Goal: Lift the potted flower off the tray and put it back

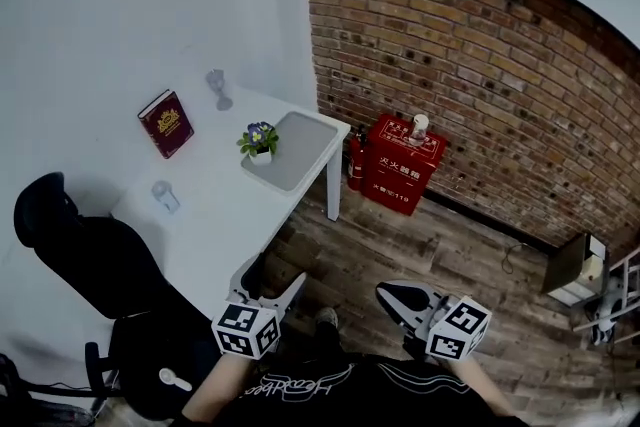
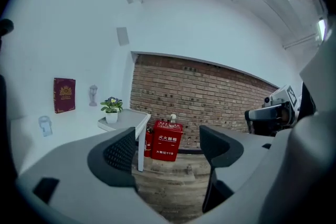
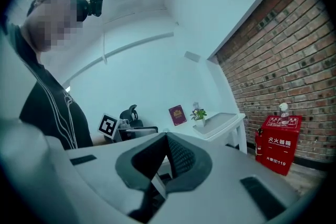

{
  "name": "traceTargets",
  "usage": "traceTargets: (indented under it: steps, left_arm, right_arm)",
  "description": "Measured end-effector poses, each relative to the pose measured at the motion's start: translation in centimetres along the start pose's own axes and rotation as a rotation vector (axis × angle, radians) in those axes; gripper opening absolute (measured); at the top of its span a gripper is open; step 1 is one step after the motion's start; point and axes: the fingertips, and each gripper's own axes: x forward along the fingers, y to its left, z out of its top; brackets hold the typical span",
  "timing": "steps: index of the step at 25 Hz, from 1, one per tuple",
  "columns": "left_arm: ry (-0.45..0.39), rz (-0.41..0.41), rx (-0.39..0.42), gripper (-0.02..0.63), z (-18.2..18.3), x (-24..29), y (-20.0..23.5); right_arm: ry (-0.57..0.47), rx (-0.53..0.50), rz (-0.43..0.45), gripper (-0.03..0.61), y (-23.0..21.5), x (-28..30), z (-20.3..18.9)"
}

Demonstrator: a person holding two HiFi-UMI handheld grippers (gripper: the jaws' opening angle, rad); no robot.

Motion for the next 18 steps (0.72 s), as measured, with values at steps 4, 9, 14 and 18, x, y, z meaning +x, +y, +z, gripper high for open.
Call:
traceTargets:
  steps: [4,9,14,18]
  left_arm:
    - [0.008,0.022,-0.017,0.373,2.5,5.1,4.9]
    - [0.018,0.053,-0.024,0.376,4.8,10.7,11.1]
    - [0.029,0.089,-0.041,0.379,5.4,15.0,16.3]
    - [0.058,0.137,-0.041,0.380,4.4,17.4,19.0]
  right_arm:
    - [0.017,0.009,0.012,0.002,-4.6,5.5,2.9]
    - [0.026,-0.008,0.058,0.002,-9.8,13.2,6.6]
    - [0.029,-0.014,0.096,0.002,-13.4,19.4,8.4]
    - [0.030,0.009,0.104,0.002,-15.4,21.9,8.7]
